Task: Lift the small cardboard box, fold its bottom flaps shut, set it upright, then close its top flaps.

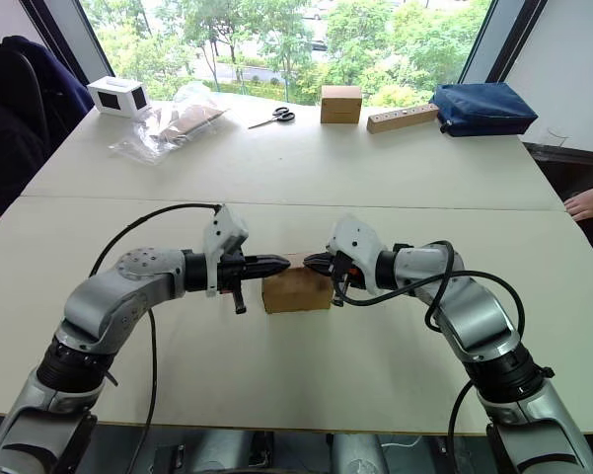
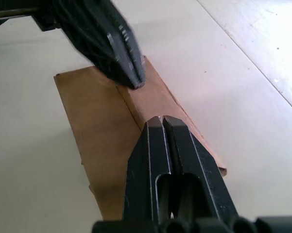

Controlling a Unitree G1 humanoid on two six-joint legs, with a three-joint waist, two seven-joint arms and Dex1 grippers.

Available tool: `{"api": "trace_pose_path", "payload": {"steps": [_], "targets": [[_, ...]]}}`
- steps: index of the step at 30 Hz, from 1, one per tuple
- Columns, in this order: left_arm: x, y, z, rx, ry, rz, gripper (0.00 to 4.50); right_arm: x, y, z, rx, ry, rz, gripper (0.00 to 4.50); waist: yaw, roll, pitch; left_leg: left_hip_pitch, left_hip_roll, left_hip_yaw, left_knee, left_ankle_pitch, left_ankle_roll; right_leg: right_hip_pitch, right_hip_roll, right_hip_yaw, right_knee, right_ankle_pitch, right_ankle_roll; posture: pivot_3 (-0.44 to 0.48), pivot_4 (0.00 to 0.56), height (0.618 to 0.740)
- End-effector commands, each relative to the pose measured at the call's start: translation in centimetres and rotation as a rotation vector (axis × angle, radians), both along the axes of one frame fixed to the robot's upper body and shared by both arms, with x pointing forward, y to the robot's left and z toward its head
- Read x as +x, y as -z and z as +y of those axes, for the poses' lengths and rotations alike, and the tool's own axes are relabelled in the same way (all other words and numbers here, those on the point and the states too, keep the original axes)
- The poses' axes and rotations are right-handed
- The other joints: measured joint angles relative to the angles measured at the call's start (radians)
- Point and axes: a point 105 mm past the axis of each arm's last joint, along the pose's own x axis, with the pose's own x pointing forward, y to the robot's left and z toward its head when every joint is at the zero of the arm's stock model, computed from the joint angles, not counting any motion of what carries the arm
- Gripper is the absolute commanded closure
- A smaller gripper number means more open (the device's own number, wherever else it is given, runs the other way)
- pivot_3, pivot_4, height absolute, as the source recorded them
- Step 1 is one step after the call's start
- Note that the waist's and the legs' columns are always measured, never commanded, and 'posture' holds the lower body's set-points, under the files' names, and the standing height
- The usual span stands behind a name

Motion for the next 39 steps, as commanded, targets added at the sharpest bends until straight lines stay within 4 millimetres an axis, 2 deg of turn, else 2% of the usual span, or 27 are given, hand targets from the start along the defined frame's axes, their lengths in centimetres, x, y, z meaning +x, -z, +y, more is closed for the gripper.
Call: {"api": "trace_pose_path", "payload": {"steps": [1,17,20,23,25,26,29,32,35,37,39], "targets": [[-0.4,0.2,-0.3,0.022,0.040,-0.032,4.44,0.0,-0.1,0.0,-0.018,-0.009,-0.034,4.50,0.000,0.000,0.000,0.000,0.000,0.000,0.000,0.000,0.000,0.000,0.000,0.000,0.000,0.000,0.000,0.000,0.150,0.740],[-0.2,0.5,-0.1,0.028,0.020,-0.042,4.44,0.2,-0.2,0.2,-0.023,-0.018,-0.055,4.50,0.000,0.000,0.000,0.000,0.000,0.000,0.000,0.000,0.000,0.000,0.000,0.000,0.000,0.000,0.000,0.000,0.150,0.740],[0.3,0.0,0.1,-0.006,-0.008,-0.058,4.44,0.3,-0.3,0.2,-0.018,-0.015,-0.058,4.50,0.000,0.000,0.000,0.000,0.000,0.000,0.000,0.000,0.000,0.000,0.000,0.000,0.000,0.000,0.000,0.000,0.150,0.740],[1.4,-2.3,0.8,-0.144,-0.098,-0.073,4.44,0.4,-1.5,0.2,0.051,0.002,-0.061,4.50,0.001,0.000,0.000,0.000,0.000,0.000,0.000,0.000,0.000,0.000,0.000,0.000,0.000,0.000,0.000,0.000,0.150,0.740],[2.0,-5.1,2.0,-0.279,-0.189,-0.173,4.44,0.6,-3.3,-0.1,0.149,0.034,-0.080,4.50,0.001,0.000,0.000,0.000,0.001,0.000,0.000,0.000,0.000,0.000,0.000,0.000,0.000,0.001,0.001,0.000,0.150,0.740],[2.1,-5.8,2.6,-0.304,-0.215,-0.181,4.44,0.9,-4.3,-0.4,0.205,0.057,-0.092,4.50,0.000,0.000,0.000,0.000,0.001,0.000,0.000,0.000,0.000,0.000,0.000,0.000,0.000,0.001,0.002,0.000,0.150,0.740],[2.3,-5.3,3.7,-0.231,-0.230,-0.068,4.44,1.2,-7.1,-1.6,0.390,0.121,-0.082,4.50,0.000,0.000,0.000,0.000,0.001,0.000,0.000,0.000,0.000,0.000,0.000,0.000,0.000,0.002,0.003,0.000,0.150,0.740],[1.5,-6.1,5.4,-0.270,-0.210,-0.024,4.44,0.4,-8.3,-3.1,0.474,0.158,-0.033,4.50,0.002,0.000,0.000,0.000,0.001,0.000,0.000,0.000,0.000,0.000,0.000,-0.001,0.001,0.002,0.003,0.000,0.150,0.740],[0.1,-5.4,7.2,-0.182,-0.232,-0.001,4.44,-1.2,-8.3,-4.7,0.493,0.185,0.045,4.50,-0.001,0.000,0.000,0.000,0.001,0.000,0.000,0.000,0.000,0.000,0.000,0.000,-0.001,0.002,0.003,0.000,0.150,0.740],[-1.9,-4.4,8.1,-0.123,-0.206,0.050,4.44,-3.0,-7.2,-5.9,0.458,0.196,0.137,4.50,-0.001,0.000,0.000,0.000,0.001,0.000,-0.001,0.000,0.000,0.001,-0.001,-0.001,-0.002,0.001,0.001,0.000,0.150,0.740],[-3.8,-3.0,8.9,-0.070,-0.199,0.109,4.44,-5.1,-5.1,-6.7,0.376,0.209,0.235,4.50,0.001,0.000,0.000,0.001,0.001,0.000,-0.005,-0.001,0.001,0.001,-0.002,0.000,-0.004,0.000,0.000,0.000,0.150,0.740]]}}
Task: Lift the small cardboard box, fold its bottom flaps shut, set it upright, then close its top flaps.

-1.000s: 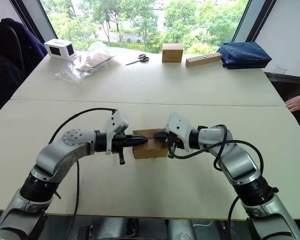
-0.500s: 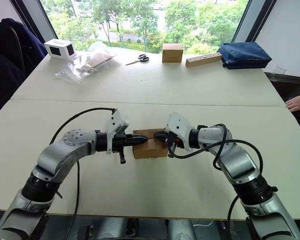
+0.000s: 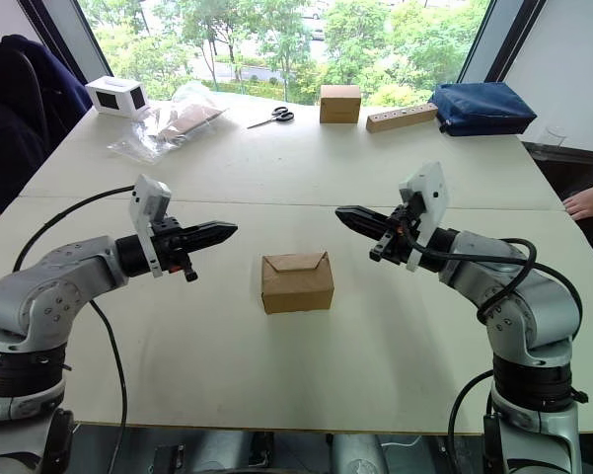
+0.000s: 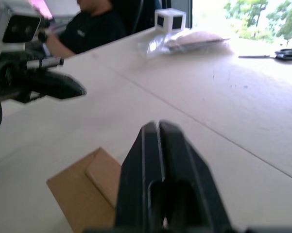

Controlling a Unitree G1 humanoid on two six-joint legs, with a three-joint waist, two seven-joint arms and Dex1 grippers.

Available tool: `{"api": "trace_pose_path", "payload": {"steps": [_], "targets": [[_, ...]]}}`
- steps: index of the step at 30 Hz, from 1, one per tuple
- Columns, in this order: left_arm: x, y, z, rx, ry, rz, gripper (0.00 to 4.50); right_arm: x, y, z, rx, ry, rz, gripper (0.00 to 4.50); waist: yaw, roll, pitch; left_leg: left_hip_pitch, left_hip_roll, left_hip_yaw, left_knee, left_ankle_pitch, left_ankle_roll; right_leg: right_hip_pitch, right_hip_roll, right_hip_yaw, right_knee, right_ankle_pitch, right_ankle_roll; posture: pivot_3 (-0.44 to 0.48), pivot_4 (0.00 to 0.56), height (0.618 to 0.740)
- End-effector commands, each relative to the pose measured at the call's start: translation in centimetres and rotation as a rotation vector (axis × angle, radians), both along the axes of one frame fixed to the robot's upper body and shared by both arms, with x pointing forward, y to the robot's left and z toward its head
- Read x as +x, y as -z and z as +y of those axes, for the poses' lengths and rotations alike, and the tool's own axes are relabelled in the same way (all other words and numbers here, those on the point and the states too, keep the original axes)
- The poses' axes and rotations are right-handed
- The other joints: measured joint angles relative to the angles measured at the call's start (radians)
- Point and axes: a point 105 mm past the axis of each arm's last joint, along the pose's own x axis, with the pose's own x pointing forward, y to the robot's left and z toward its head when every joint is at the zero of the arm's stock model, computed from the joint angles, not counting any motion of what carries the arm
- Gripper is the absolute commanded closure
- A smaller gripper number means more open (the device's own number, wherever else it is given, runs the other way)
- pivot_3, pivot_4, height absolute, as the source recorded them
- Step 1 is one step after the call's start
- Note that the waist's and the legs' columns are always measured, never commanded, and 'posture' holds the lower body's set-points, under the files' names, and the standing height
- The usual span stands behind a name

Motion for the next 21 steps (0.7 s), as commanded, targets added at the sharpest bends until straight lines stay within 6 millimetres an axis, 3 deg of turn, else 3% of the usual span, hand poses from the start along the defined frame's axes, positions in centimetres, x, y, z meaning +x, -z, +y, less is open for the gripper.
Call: {"api": "trace_pose_path", "payload": {"steps": [1,4,10,16,21], "targets": [[-2.9,0.6,0.9,0.044,0.038,0.043,4.44,-3.5,1.4,-1.1,-0.075,-0.043,0.103,4.50,0.002,0.000,0.000,0.000,0.000,0.000,-0.002,0.000,0.000,0.000,0.000,0.000,-0.001,0.000,0.000,0.000,0.150,0.740],[-4.8,2.1,1.8,0.083,0.044,0.096,4.44,-5.5,3.5,-2.5,-0.141,-0.029,0.209,4.50,0.002,0.000,0.000,0.000,0.000,0.000,-0.004,0.000,0.000,0.000,-0.004,0.000,-0.004,0.000,-0.001,0.000,0.150,0.740],[-7.7,4.5,3.0,0.136,0.055,0.166,4.44,-6.9,5.0,-4.2,-0.224,-0.011,0.274,4.50,0.001,0.000,0.000,0.003,0.000,0.002,-0.004,0.000,-0.001,0.000,-0.005,-0.001,-0.005,0.000,-0.003,0.000,0.150,0.740],[-8.8,6.0,2.9,0.136,0.068,0.198,4.44,-7.4,5.7,-3.7,-0.222,-0.031,0.277,4.50,0.010,0.000,0.000,0.001,0.000,0.003,-0.007,0.000,-0.001,-0.001,-0.005,-0.001,-0.007,-0.001,-0.004,0.000,0.150,0.740],[-9.4,5.6,2.2,0.073,0.109,0.244,4.44,-7.4,6.1,-3.4,-0.221,-0.021,0.271,4.50,0.018,0.000,0.000,0.002,0.000,0.003,-0.007,0.000,-0.001,-0.001,-0.005,-0.001,-0.007,-0.001,-0.004,0.000,0.150,0.740]]}}
